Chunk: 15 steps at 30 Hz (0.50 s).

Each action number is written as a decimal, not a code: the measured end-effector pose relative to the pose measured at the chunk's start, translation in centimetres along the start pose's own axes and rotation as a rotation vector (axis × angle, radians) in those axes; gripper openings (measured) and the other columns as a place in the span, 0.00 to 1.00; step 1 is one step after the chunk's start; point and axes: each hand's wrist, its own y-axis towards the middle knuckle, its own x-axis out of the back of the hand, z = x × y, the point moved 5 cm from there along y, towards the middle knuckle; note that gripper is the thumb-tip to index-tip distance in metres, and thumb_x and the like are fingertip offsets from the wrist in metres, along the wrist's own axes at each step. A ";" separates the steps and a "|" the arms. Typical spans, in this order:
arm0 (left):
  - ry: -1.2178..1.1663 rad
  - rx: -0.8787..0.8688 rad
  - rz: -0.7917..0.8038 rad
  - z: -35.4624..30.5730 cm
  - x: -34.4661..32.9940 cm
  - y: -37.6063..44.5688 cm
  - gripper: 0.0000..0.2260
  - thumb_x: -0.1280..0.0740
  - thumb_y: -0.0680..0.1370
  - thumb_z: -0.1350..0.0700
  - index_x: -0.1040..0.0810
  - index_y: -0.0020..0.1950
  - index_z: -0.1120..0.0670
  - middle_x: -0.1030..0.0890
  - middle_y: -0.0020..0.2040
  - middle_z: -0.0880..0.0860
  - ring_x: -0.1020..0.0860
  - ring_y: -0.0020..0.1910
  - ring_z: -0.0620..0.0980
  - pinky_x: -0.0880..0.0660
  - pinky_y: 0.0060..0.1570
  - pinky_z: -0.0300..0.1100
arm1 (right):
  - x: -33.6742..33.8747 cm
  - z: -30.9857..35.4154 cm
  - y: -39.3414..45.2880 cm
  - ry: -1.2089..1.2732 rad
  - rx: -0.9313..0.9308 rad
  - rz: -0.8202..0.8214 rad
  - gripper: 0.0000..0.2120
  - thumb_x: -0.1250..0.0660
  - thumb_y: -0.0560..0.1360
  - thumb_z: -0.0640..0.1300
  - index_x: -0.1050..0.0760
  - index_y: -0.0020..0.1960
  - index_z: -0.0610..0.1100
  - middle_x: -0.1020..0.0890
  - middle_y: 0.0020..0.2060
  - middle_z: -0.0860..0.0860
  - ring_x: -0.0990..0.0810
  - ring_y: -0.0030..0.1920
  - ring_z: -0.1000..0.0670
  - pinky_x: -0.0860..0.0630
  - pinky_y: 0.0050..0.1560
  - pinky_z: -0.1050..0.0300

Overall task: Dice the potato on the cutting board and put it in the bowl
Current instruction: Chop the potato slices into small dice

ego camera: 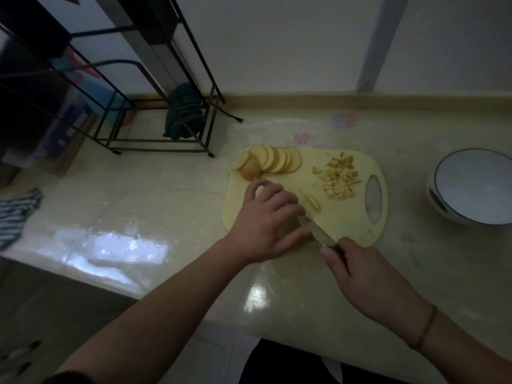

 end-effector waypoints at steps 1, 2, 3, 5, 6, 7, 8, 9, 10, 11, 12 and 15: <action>0.023 0.009 0.067 0.0 -0.1 0.4 0.21 0.41 0.81 0.38 0.16 0.49 0.51 0.19 0.49 0.49 0.22 0.53 0.53 0.34 0.63 0.61 | -0.1 0.0 0.0 -0.009 -0.001 -0.001 0.23 0.54 0.74 0.68 0.32 0.41 0.50 0.22 0.32 0.52 0.22 0.34 0.51 0.25 0.38 0.49; 0.050 0.025 0.127 0.1 -0.2 0.8 0.22 0.42 0.80 0.37 0.16 0.48 0.50 0.18 0.49 0.47 0.22 0.52 0.52 0.35 0.63 0.61 | -0.1 0.1 0.0 -0.020 -0.001 -0.003 0.23 0.54 0.74 0.68 0.32 0.42 0.50 0.22 0.33 0.52 0.22 0.34 0.51 0.25 0.38 0.49; 0.082 0.041 0.188 0.2 -0.4 1.1 0.24 0.44 0.80 0.35 0.16 0.47 0.50 0.18 0.48 0.47 0.22 0.51 0.51 0.35 0.63 0.60 | -0.2 0.1 0.0 -0.031 -0.003 -0.005 0.23 0.54 0.74 0.68 0.32 0.42 0.51 0.22 0.33 0.52 0.22 0.35 0.51 0.25 0.38 0.48; 0.141 0.075 0.317 0.3 -0.7 1.7 0.28 0.49 0.79 0.32 0.17 0.47 0.49 0.19 0.47 0.45 0.22 0.51 0.50 0.37 0.63 0.60 | -0.2 0.2 0.1 -0.048 -0.003 -0.017 0.24 0.55 0.74 0.69 0.33 0.42 0.51 0.21 0.33 0.51 0.21 0.35 0.49 0.25 0.39 0.47; 0.165 0.084 0.369 0.3 -0.9 2.0 0.30 0.51 0.79 0.31 0.17 0.46 0.49 0.19 0.47 0.45 0.22 0.50 0.50 0.37 0.64 0.60 | -0.3 0.3 0.2 -0.053 -0.003 -0.019 0.24 0.55 0.74 0.69 0.32 0.43 0.51 0.21 0.34 0.52 0.21 0.35 0.49 0.25 0.39 0.47; 0.187 0.083 0.405 0.3 -0.9 2.3 0.32 0.53 0.78 0.30 0.17 0.46 0.49 0.19 0.47 0.45 0.22 0.50 0.50 0.38 0.65 0.60 | -0.3 0.4 0.2 -0.060 -0.004 -0.019 0.24 0.56 0.74 0.69 0.32 0.43 0.51 0.21 0.34 0.52 0.21 0.36 0.49 0.25 0.39 0.47; 0.206 0.074 0.427 0.4 -0.9 2.5 0.33 0.54 0.78 0.30 0.17 0.46 0.49 0.19 0.46 0.45 0.22 0.50 0.49 0.38 0.65 0.59 | -0.3 0.5 0.2 -0.068 -0.004 -0.016 0.24 0.56 0.74 0.68 0.32 0.44 0.51 0.21 0.35 0.52 0.21 0.36 0.49 0.24 0.39 0.47; 0.221 0.062 0.440 0.4 -0.8 2.7 0.34 0.55 0.78 0.29 0.16 0.46 0.49 0.19 0.45 0.45 0.22 0.49 0.49 0.38 0.65 0.59 | -0.2 0.7 0.2 -0.079 -0.003 -0.013 0.24 0.56 0.74 0.68 0.32 0.45 0.51 0.21 0.35 0.52 0.21 0.36 0.50 0.25 0.39 0.48; 0.234 0.050 0.450 0.4 -0.8 2.7 0.34 0.55 0.78 0.29 0.16 0.45 0.49 0.19 0.44 0.45 0.22 0.49 0.49 0.38 0.65 0.59 | -0.2 0.8 0.1 -0.091 0.001 -0.007 0.25 0.57 0.74 0.68 0.32 0.45 0.51 0.21 0.36 0.52 0.21 0.37 0.50 0.25 0.39 0.49; 0.245 0.039 0.461 0.5 -0.8 2.8 0.34 0.55 0.78 0.29 0.16 0.44 0.49 0.19 0.43 0.45 0.22 0.48 0.49 0.39 0.65 0.60 | -0.1 1.0 0.0 -0.105 0.007 -0.002 0.25 0.58 0.74 0.69 0.33 0.46 0.51 0.21 0.35 0.53 0.21 0.37 0.50 0.25 0.39 0.50; 0.251 0.031 0.471 0.5 -0.8 2.7 0.34 0.56 0.78 0.29 0.16 0.44 0.49 0.19 0.42 0.45 0.22 0.49 0.49 0.39 0.65 0.60 | -0.1 1.1 -0.1 -0.118 0.014 0.004 0.26 0.59 0.73 0.69 0.33 0.46 0.51 0.21 0.35 0.52 0.21 0.37 0.50 0.25 0.39 0.50; 0.219 -0.002 0.434 0.8 -0.5 2.5 0.34 0.54 0.78 0.30 0.15 0.46 0.48 0.18 0.45 0.44 0.23 0.52 0.49 0.42 0.65 0.59 | -0.2 1.4 -0.4 -0.128 0.022 0.022 0.25 0.58 0.73 0.69 0.33 0.46 0.51 0.21 0.36 0.52 0.21 0.37 0.50 0.25 0.40 0.49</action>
